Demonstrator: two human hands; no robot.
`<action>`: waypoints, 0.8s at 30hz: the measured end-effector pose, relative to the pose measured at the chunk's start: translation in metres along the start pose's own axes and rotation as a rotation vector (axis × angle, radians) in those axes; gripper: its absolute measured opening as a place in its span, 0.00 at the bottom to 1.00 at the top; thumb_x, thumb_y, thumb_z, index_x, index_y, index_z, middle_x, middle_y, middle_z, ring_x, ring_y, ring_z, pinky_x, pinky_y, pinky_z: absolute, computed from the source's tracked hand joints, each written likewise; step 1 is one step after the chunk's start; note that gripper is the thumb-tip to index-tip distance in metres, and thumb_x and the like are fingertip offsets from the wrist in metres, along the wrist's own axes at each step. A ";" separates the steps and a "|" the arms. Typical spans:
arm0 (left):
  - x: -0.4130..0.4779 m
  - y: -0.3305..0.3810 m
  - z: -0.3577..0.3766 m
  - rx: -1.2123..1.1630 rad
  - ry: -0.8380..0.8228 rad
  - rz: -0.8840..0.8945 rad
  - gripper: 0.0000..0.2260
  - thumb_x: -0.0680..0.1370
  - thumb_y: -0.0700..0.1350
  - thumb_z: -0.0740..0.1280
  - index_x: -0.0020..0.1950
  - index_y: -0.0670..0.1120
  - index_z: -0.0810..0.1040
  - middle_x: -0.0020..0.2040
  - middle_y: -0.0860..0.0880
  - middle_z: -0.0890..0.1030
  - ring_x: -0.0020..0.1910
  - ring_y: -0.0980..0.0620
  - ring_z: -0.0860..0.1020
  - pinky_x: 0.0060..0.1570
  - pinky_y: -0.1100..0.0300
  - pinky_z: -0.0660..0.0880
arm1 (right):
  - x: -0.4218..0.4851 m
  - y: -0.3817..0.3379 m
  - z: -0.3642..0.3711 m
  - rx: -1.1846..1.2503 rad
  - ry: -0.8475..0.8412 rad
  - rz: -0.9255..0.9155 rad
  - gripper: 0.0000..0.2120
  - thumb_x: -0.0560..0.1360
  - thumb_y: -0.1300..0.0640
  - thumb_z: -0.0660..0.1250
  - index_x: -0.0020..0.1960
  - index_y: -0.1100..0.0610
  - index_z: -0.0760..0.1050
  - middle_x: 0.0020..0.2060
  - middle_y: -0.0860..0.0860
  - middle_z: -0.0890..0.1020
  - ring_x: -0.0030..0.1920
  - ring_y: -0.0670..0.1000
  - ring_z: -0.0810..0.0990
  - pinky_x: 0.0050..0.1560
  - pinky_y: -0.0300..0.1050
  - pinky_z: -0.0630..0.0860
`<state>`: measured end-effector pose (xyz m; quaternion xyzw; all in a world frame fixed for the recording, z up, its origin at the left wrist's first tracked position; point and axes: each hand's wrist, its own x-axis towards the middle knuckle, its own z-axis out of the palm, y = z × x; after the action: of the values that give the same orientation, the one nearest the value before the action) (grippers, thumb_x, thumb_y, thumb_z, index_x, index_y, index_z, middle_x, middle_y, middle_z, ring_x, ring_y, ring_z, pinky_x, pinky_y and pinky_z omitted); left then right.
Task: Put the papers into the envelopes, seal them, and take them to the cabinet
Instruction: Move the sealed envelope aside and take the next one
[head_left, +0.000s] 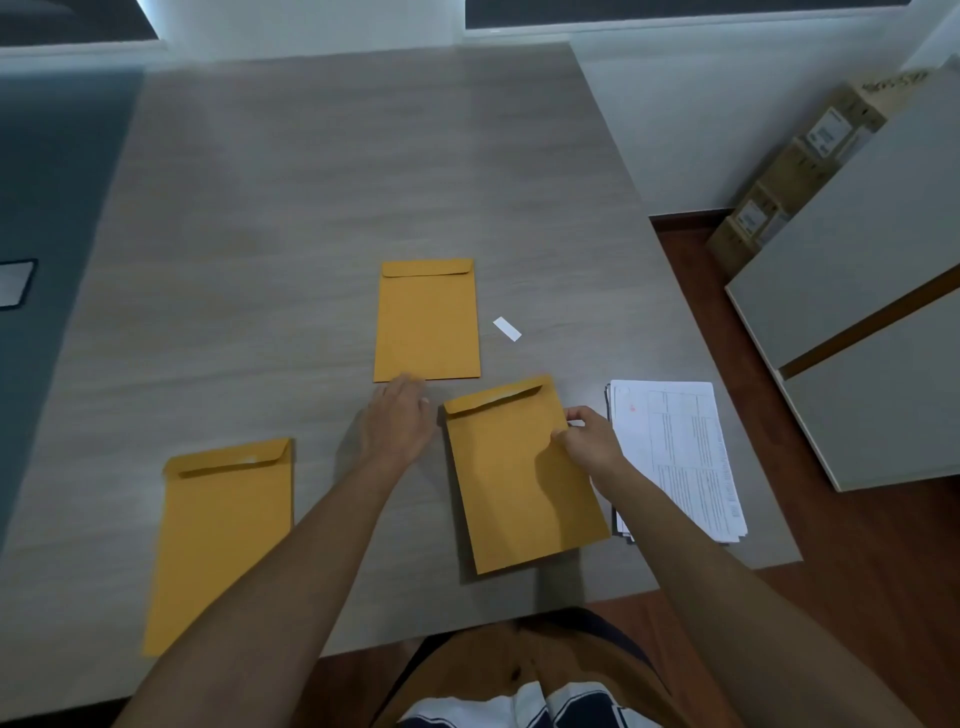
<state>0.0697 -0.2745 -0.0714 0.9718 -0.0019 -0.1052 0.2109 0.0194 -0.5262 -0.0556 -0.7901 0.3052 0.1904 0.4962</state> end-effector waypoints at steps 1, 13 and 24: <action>-0.005 -0.001 -0.001 -0.016 0.045 -0.008 0.16 0.82 0.44 0.57 0.66 0.42 0.76 0.66 0.42 0.75 0.63 0.41 0.71 0.58 0.49 0.71 | -0.002 0.002 0.003 -0.028 -0.003 -0.012 0.11 0.77 0.60 0.65 0.59 0.54 0.73 0.54 0.51 0.77 0.54 0.55 0.77 0.57 0.53 0.76; -0.078 -0.003 0.028 0.050 0.017 0.130 0.11 0.73 0.52 0.71 0.47 0.48 0.74 0.46 0.52 0.72 0.49 0.49 0.72 0.46 0.55 0.69 | -0.028 0.014 0.025 -0.404 -0.066 -0.121 0.13 0.71 0.54 0.76 0.47 0.55 0.74 0.43 0.52 0.80 0.39 0.52 0.82 0.32 0.42 0.80; -0.074 0.007 0.032 0.200 -0.164 0.061 0.46 0.73 0.66 0.67 0.81 0.51 0.45 0.69 0.44 0.69 0.67 0.46 0.68 0.63 0.52 0.70 | -0.036 0.023 0.032 -0.643 -0.006 -0.252 0.20 0.70 0.50 0.76 0.54 0.56 0.71 0.48 0.53 0.80 0.46 0.54 0.79 0.46 0.49 0.80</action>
<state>-0.0094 -0.2903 -0.0823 0.9756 -0.0592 -0.1774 0.1151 -0.0229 -0.4945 -0.0633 -0.9371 0.1281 0.2163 0.2423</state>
